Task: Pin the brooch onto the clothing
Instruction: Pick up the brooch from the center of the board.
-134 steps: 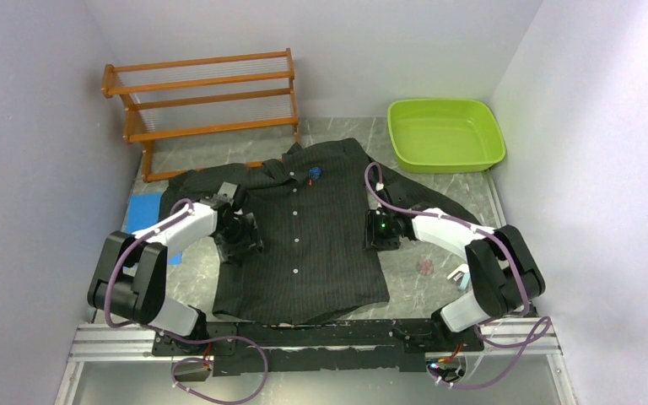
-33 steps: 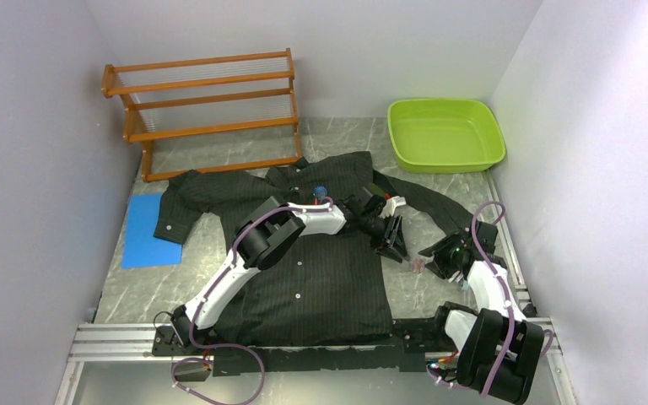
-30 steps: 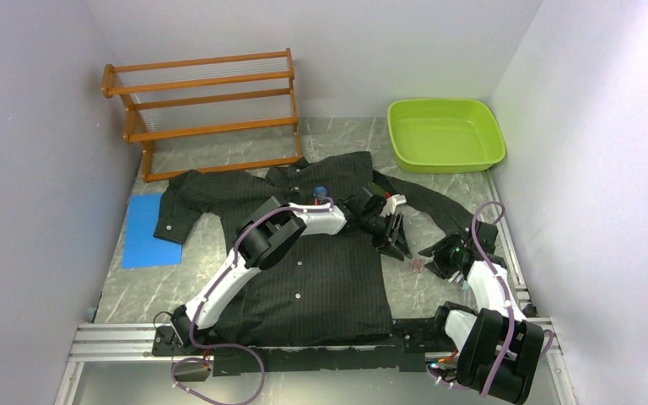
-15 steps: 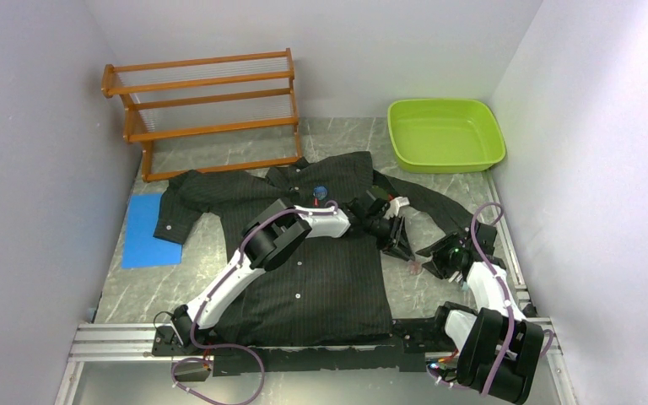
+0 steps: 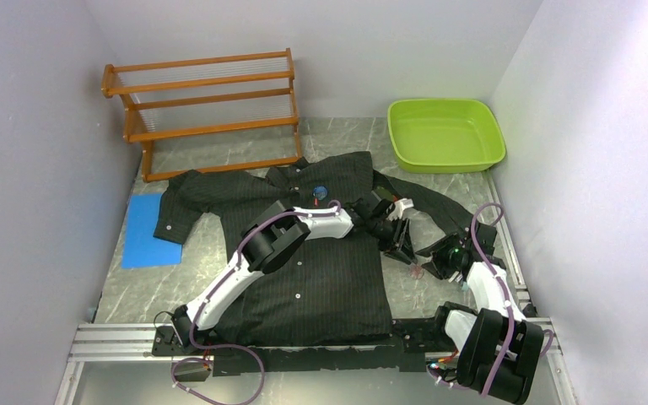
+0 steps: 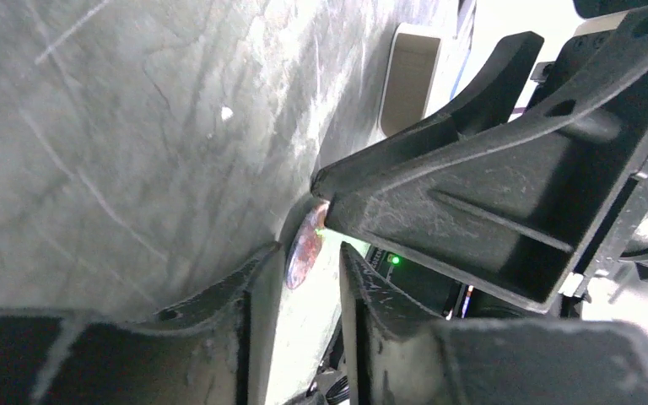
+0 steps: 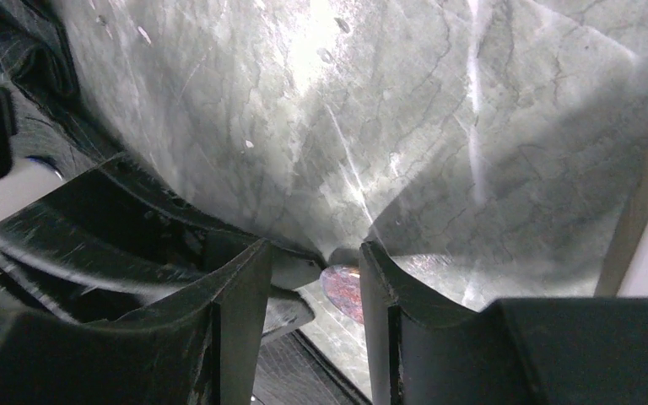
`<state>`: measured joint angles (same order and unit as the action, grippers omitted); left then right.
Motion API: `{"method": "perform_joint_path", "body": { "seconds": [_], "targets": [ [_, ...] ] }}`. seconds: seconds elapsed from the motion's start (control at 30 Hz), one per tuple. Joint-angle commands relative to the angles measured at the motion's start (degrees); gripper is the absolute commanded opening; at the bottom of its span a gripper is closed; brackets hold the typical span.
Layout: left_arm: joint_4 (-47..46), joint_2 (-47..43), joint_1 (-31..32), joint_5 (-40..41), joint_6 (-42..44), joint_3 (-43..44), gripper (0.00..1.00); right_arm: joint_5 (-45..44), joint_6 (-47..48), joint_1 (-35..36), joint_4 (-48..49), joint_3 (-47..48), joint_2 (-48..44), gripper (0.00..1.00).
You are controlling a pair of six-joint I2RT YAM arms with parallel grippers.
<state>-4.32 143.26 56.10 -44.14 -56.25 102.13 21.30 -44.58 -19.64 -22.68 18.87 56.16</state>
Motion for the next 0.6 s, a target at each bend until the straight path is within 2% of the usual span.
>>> {"method": "perform_joint_path", "body": {
  "seconds": [0.0,0.03,0.13,0.23,0.4,0.57],
  "targets": [
    [13.61,-4.34,0.29,9.35,6.50,-1.80,0.42,-5.32,1.34,-0.14,-5.84,1.71,-1.05,0.47],
    [15.71,-4.73,0.31,10.47,6.59,-1.90,0.46,-6.44,1.28,-0.14,-6.71,1.88,-1.35,0.48],
    [17.31,-5.49,0.32,10.62,5.78,-3.35,0.49,-9.62,0.85,-0.13,-9.84,2.26,-1.95,0.48],
    [13.27,-5.30,0.32,6.78,4.19,-4.64,0.48,-9.59,0.73,-0.10,-11.65,1.88,-2.92,0.48],
    [5.63,-3.44,1.07,1.67,2.07,-4.71,0.43,-4.62,-0.94,-0.13,-13.12,-0.30,-4.64,0.47],
    [0.18,-0.86,1.37,-0.99,-0.56,-4.37,0.38,0.41,-3.26,-0.14,-9.15,-4.39,-5.00,0.47]
  ]
}}
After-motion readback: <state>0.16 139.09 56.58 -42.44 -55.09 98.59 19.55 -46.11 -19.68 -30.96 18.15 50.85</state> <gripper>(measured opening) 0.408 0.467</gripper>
